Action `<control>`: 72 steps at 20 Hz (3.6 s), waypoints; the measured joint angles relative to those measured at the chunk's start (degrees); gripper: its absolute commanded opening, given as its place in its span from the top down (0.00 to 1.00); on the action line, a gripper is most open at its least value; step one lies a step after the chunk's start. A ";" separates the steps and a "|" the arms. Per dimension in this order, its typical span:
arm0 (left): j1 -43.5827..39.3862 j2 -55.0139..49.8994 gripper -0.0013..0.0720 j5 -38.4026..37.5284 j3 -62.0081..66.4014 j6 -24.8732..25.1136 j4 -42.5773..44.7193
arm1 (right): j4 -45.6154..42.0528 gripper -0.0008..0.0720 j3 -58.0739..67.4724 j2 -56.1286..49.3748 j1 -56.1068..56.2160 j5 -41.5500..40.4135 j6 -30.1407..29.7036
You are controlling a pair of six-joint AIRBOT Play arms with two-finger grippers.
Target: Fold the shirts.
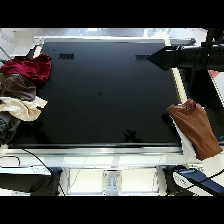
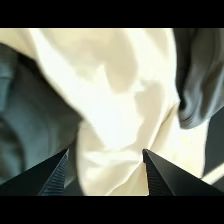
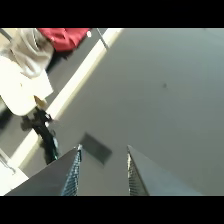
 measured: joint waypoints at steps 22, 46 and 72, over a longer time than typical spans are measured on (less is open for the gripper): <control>0.63 1.81 0.97 13.94 -4.07 13.90 -26.82 | 4.44 0.53 0.44 0.00 0.00 -5.49 0.02; -63.12 23.63 0.02 25.62 -4.07 39.01 -56.17 | -25.66 0.53 20.92 1.88 -14.97 8.07 -0.79; -40.17 -0.61 0.03 -7.89 -4.15 13.22 -16.37 | 16.61 0.28 -49.46 -3.76 1.18 -19.71 0.07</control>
